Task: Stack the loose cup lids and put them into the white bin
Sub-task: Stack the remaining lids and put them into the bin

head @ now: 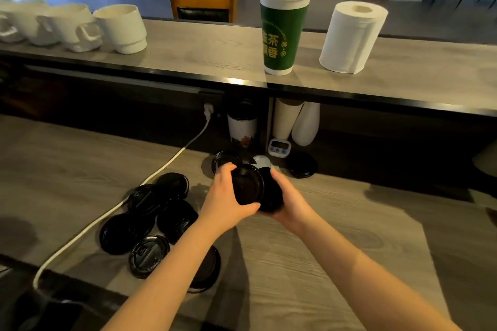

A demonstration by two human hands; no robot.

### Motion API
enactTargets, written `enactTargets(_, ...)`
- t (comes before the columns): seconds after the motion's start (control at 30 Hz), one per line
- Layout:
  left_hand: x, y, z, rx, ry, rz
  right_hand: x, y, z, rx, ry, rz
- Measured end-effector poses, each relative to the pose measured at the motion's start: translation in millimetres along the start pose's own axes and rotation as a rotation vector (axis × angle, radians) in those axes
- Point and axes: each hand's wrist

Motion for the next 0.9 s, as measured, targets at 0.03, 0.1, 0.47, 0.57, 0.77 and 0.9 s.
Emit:
enactTargets(0.03, -2.0, -2.5, 3.8, -0.005, -0.015, -0.008, -2.6, 2.1, -1.4, 0.057, -0.002, -0.001)
enactTargets(0.1, -3.8, -5.7, 9.4, -0.013, -0.032, -0.004, -6.9, 6.8, -4.4, 0.128, 0.012, -0.005)
enactTargets(0.47, -11.7, -29.0, 42.7, -0.030, -0.069, -0.021, -42.3, 40.1, -23.9, 0.223, 0.086, 0.029)
enactTargets(0.57, -7.6, -51.6, 60.5, -0.242, 0.030, -0.064, -62.7, 76.5, -35.4, 0.377, 0.139, 0.148)
enactTargets(0.77, -16.7, -116.3, 116.4, -0.613, 0.160, -0.191, -109.2, 148.3, -56.9, 0.550, 0.234, 0.305)
enactTargets(0.9, -34.5, -156.8, 158.2, -0.764, 0.145, -0.271, -143.3, 196.3, -71.5, 0.529, 0.289, 0.363)
Point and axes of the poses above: each hand's wrist, its own x-axis towards the middle knuckle, its own y-axis out of the back of the hand, z = x × y, and after that the axes turned 6 degrees about y, right-handed
